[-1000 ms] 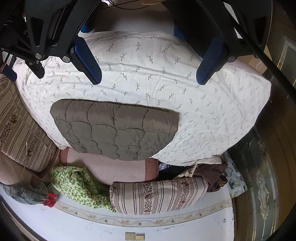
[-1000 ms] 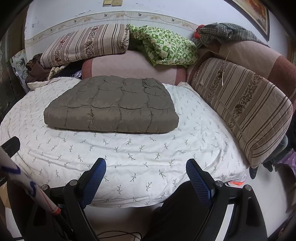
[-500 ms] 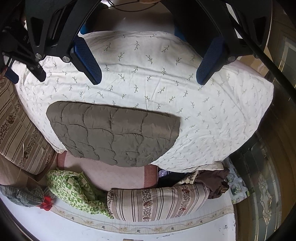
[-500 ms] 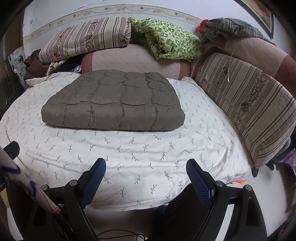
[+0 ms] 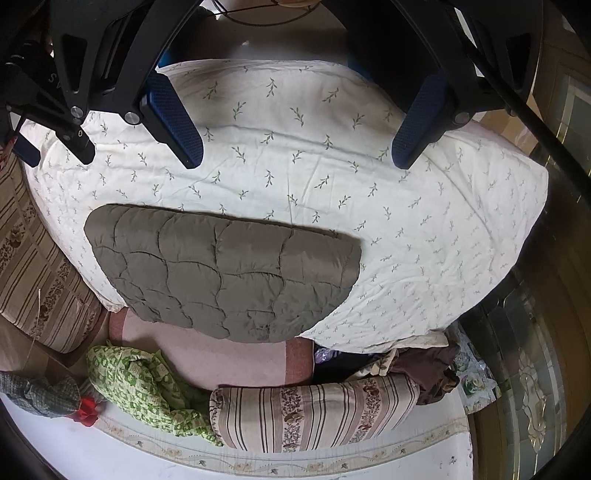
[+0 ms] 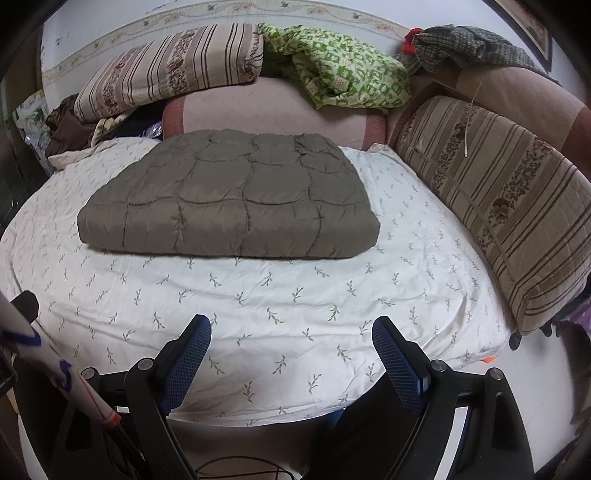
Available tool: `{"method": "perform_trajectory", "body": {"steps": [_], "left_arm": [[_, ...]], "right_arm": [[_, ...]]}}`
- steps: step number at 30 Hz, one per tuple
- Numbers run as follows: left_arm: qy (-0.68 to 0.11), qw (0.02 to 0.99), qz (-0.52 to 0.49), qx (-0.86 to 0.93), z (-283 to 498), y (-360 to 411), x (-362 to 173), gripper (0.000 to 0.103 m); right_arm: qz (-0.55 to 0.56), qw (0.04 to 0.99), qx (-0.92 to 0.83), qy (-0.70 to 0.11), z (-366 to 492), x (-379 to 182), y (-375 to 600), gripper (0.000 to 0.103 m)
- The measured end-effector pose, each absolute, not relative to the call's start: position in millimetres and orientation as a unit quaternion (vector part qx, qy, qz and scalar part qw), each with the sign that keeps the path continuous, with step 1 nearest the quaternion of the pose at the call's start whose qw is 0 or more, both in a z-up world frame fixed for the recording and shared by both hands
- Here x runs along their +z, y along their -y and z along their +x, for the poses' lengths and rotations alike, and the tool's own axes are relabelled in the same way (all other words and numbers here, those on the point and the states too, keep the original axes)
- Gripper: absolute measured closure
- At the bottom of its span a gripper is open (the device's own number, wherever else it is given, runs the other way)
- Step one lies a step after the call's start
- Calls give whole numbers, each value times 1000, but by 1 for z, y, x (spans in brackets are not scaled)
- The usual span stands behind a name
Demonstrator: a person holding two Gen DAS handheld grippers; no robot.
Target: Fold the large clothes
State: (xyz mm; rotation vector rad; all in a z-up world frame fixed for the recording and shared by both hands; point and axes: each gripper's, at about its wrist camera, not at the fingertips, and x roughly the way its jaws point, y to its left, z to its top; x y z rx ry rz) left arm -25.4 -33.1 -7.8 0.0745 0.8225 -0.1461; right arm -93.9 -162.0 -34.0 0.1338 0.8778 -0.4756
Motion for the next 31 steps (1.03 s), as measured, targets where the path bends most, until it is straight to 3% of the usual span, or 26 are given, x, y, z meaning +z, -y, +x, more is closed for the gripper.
{"method": "perform_trajectory", "body": {"steps": [31], "left_arm": [[-456, 888, 32, -49, 24, 38, -43, 1]], "right_arm": [[62, 867, -204, -451, -47, -63, 174, 11]]}}
